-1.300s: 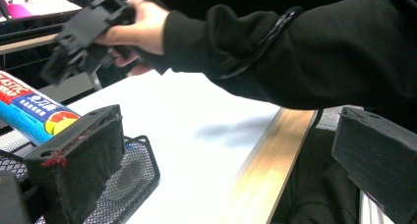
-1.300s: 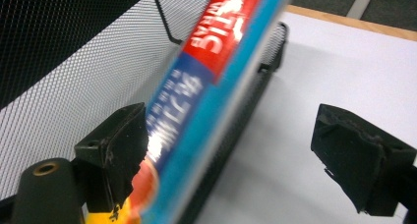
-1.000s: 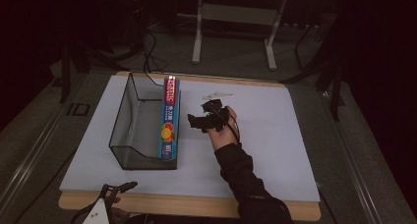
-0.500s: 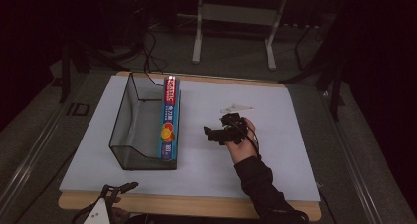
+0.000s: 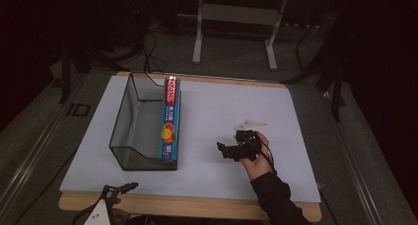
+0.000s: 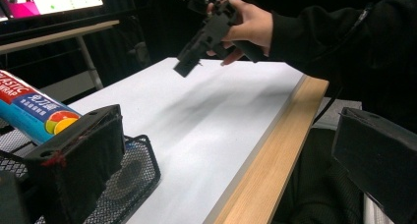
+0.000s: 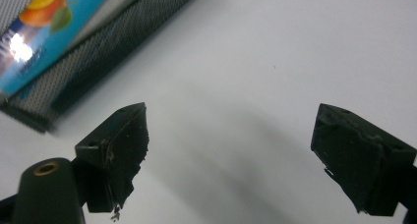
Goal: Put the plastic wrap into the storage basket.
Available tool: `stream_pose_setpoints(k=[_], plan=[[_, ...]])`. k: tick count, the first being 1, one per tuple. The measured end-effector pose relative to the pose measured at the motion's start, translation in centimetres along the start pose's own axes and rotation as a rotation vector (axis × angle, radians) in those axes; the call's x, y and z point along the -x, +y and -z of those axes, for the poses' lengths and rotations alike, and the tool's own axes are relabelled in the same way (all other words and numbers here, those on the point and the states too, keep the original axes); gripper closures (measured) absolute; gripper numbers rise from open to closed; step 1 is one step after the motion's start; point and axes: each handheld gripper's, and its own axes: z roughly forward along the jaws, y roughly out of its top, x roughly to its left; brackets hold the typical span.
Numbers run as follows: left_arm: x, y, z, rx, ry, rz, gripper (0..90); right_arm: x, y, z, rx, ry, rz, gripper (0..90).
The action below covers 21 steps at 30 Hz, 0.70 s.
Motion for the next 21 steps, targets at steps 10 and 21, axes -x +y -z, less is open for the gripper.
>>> stream_pose_setpoints(k=[10,21], plan=[[0.0,0.0,-0.1,-0.005,-0.003,-0.001,0.1,0.8,-3.2,1.9,-0.030,-0.021,-0.001,13.7],[0.0,0.0,-0.1,-0.008,-0.002,-0.002,0.1,0.9,-4.5,3.5,-0.024,-0.043,-0.011,13.8]])
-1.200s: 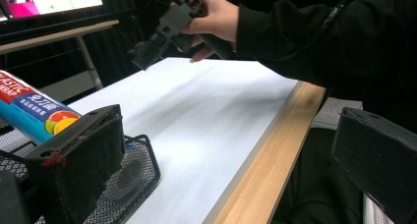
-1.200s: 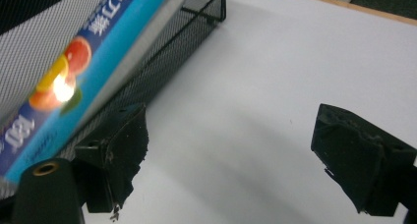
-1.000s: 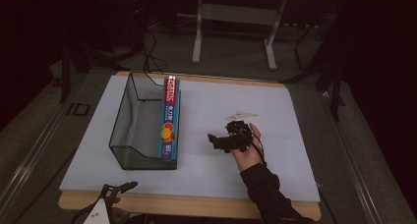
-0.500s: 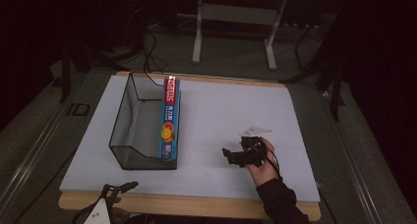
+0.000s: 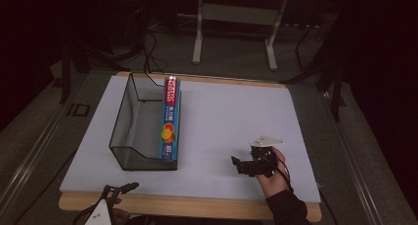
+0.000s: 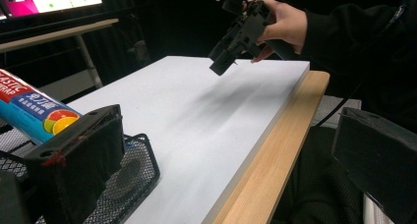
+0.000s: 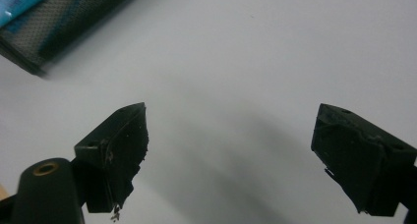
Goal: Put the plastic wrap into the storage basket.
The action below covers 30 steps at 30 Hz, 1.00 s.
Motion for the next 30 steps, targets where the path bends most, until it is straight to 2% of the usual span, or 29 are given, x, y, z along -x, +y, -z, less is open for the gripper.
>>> stream_pose_setpoints(k=[2,13,17,19,21,27,30], plan=[[0.0,0.0,0.0,-0.001,0.000,0.001,0.1,0.1,-0.5,0.1,-0.005,0.000,-0.019,13.8],[0.0,0.0,0.0,-0.001,-0.002,0.000,0.1,0.2,-2.4,1.3,-0.002,-0.009,-0.028,14.0],[0.0,0.0,0.0,-0.003,-0.002,-0.001,0.1,0.5,-3.1,1.8,-0.002,-0.023,-0.035,13.9],[0.0,0.0,0.0,-0.003,-0.003,0.001,0.1,0.7,-3.5,2.0,-0.015,-0.046,-0.045,14.0],[0.0,-0.1,0.0,-0.005,-0.003,0.001,0.1,1.0,-3.8,2.3,-0.011,-0.043,-0.060,14.0],[0.0,-0.1,0.0,-0.010,-0.008,0.001,0.1,1.8,-4.6,2.9,-0.006,-0.063,-0.064,14.7],[0.0,-0.1,-0.1,-0.015,-0.011,0.001,0.1,2.3,-4.7,3.1,0.016,-0.061,-0.088,14.7]])
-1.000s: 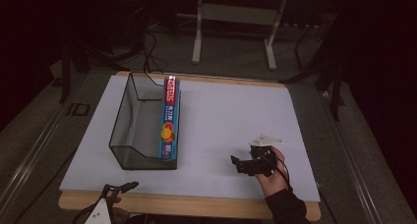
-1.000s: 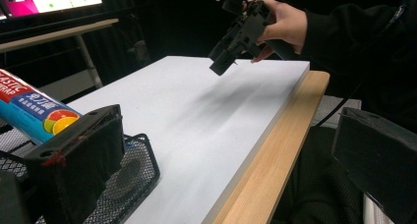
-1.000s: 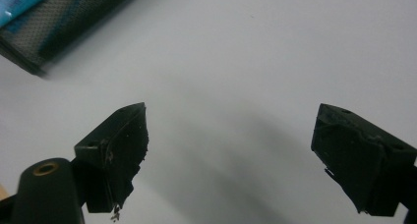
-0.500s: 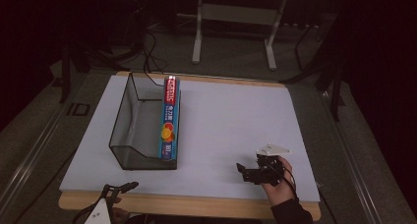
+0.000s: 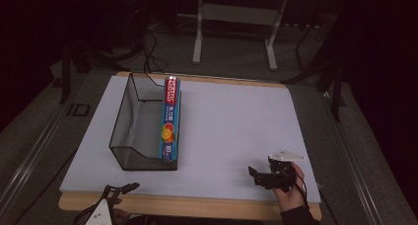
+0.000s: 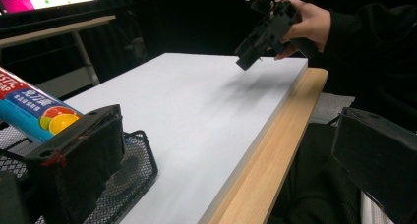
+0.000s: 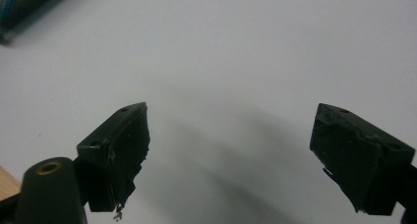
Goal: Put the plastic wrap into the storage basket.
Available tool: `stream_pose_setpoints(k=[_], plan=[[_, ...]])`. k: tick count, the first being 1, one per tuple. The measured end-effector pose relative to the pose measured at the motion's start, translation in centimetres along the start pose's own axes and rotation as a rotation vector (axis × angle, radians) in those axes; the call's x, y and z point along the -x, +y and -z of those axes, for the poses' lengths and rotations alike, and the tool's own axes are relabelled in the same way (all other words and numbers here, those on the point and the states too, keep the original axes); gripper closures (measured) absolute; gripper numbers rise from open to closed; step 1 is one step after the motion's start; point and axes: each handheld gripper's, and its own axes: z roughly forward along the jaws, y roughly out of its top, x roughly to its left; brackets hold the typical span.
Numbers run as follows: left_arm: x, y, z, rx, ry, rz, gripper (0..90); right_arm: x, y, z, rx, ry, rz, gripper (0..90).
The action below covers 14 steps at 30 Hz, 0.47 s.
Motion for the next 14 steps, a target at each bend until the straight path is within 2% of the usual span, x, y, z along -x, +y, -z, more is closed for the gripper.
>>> stream_pose_setpoints(k=[3,7,14], plan=[[0.0,0.0,-0.1,-0.001,-0.004,0.003,0.1,0.5,0.0,0.1,0.019,0.001,-0.019,14.6],[-0.1,-0.1,-0.1,-0.004,-0.010,0.004,0.1,1.0,-0.1,-0.3,0.011,-0.010,-0.032,14.6],[-0.1,-0.1,-0.1,-0.008,-0.013,0.004,0.1,1.0,-0.2,-0.7,0.000,-0.007,-0.020,14.5]])
